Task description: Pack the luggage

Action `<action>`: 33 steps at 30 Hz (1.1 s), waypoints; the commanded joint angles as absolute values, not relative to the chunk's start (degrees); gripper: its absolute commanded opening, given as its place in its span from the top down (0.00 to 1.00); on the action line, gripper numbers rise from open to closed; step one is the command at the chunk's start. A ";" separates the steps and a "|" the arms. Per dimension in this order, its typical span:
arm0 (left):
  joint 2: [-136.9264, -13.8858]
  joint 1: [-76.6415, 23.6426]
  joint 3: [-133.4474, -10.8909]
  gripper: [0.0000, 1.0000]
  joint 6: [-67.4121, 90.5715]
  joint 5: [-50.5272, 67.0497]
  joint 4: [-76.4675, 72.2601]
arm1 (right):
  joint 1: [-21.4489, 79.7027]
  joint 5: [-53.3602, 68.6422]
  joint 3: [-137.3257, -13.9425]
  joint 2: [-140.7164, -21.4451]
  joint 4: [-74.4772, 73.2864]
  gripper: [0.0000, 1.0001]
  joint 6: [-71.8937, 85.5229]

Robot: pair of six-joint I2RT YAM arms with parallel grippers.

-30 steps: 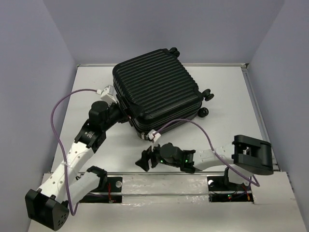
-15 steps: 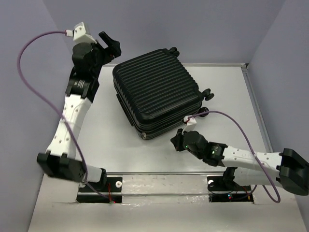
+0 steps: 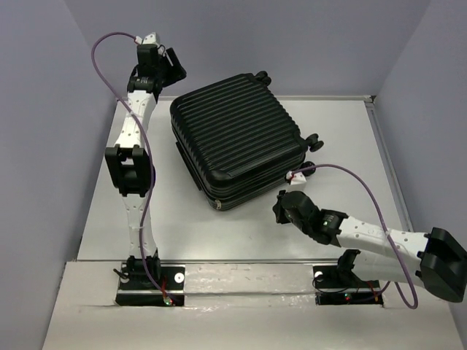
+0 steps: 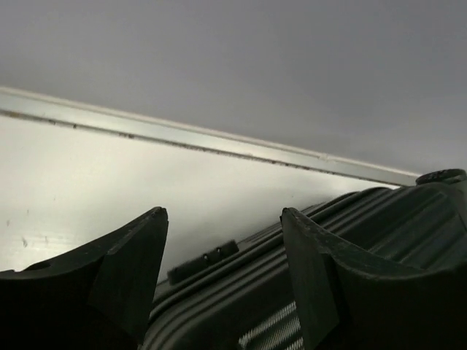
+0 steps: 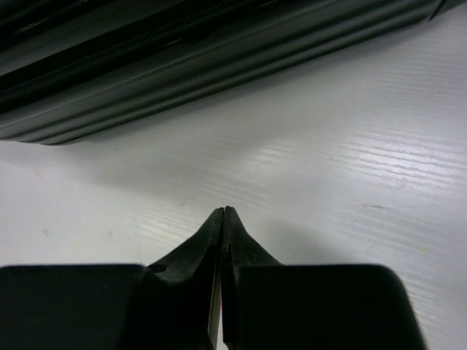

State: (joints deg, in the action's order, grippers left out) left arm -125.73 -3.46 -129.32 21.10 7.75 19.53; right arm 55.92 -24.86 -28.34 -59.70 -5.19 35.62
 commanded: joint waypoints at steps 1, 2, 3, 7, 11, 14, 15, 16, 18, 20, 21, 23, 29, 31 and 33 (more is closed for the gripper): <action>-130.23 -1.33 -141.05 0.23 22.05 17.03 18.90 | 53.27 -24.44 -30.32 -62.22 -5.63 0.93 34.90; -131.30 -0.80 -141.06 0.19 23.28 18.96 16.20 | 53.26 -24.35 -30.50 -63.18 -5.54 0.93 34.81; -132.27 -0.53 -140.80 0.17 25.03 20.81 14.69 | 51.78 -24.35 -30.76 -63.63 -5.45 0.93 34.54; -140.42 2.02 -141.66 0.12 36.79 35.38 5.90 | 47.56 -22.24 -32.16 -65.30 -4.48 0.93 32.26; -145.80 1.67 -140.37 0.11 47.35 45.25 -7.09 | 42.37 -19.44 -34.27 -67.93 -2.73 0.93 30.15; -148.44 1.15 -139.92 0.11 50.45 49.74 -11.16 | 40.17 -17.85 -35.59 -68.99 -1.68 0.93 29.09; -148.80 1.14 -139.75 0.11 50.10 50.09 -11.16 | 39.21 -17.75 -35.60 -69.17 -1.67 0.93 28.92; -149.23 0.97 -139.22 0.11 49.66 51.32 -11.51 | 38.42 -17.49 -36.03 -69.52 -0.89 0.93 28.39; -149.76 0.79 -137.47 0.10 49.75 54.38 -13.70 | 36.31 -16.97 -36.82 -70.31 1.65 0.93 27.43; -149.68 0.62 -135.97 0.10 47.83 55.89 -13.89 | 34.46 -14.69 -37.70 -70.84 3.33 0.93 26.72; -149.42 0.53 -134.66 0.10 47.03 56.33 -13.89 | 33.50 -13.98 -38.14 -70.93 4.47 0.93 26.28; -147.49 0.35 -130.10 0.10 44.23 56.69 -13.89 | 30.17 -10.74 -39.11 -72.32 7.28 0.93 25.23; -135.20 0.26 -109.10 0.11 39.99 49.32 -16.95 | 26.19 -1.60 -44.45 -79.61 13.00 0.93 23.12; -129.24 0.26 -98.68 0.11 40.78 45.81 -19.59 | 26.19 -0.53 -45.96 -80.94 14.06 0.93 22.59; -125.17 0.26 -92.23 0.12 41.92 43.43 -23.01 | 26.19 2.80 -47.72 -82.26 14.85 0.93 21.54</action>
